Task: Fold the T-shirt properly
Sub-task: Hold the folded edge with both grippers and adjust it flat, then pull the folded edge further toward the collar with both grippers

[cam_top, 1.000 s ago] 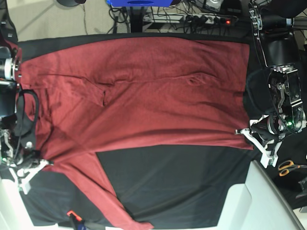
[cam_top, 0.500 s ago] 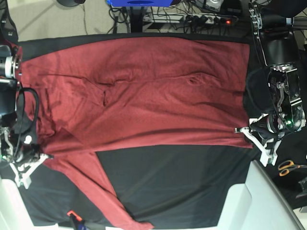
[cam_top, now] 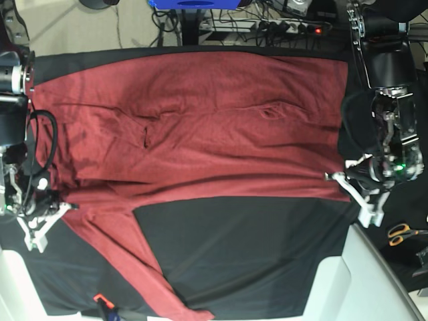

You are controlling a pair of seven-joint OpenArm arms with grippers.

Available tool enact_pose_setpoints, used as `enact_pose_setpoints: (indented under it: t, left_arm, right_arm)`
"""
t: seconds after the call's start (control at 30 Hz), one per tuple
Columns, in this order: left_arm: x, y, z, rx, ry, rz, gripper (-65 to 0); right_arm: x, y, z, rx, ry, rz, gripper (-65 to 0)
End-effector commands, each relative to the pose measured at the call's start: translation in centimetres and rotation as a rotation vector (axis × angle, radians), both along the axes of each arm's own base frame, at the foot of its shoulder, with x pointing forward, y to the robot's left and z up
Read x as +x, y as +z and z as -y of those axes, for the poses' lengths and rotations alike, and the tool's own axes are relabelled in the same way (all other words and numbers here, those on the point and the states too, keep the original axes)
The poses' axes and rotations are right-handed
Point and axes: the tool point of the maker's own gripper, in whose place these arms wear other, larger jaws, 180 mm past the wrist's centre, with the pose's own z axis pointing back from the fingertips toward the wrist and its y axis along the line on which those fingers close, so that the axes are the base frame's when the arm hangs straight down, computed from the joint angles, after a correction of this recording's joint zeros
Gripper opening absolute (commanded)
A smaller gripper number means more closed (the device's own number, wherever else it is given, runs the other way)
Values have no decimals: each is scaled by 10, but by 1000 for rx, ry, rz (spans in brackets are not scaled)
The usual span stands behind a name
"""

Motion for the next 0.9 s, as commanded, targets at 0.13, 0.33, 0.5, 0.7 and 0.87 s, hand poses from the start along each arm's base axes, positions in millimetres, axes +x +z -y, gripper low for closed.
enact_pose_setpoints:
  t: [0.13,0.33,0.5,0.7,0.87]
  left_arm:
    - [-5,-5,-3,31,-2,27,-650]
    - [-21,-17,-2,31,-8,-5,-650]
    - [-31,-23,-3,36,-11,-28,-650]
    - [-28,-12,-6,57,-23,-2,-650]
    - [-27,-10,-7,60,-24,4,-650]
  right_arm:
    - [14,22,8,-13,-2,42,-650]
    - [3,28,3,-38,31,30,-650]
    - [-10,21,2,-47,41,-3,-650]
    - [-31,11,23,-9,-50,-45,-650]
    - [-42,3,25,-9,-55,-70,-650]
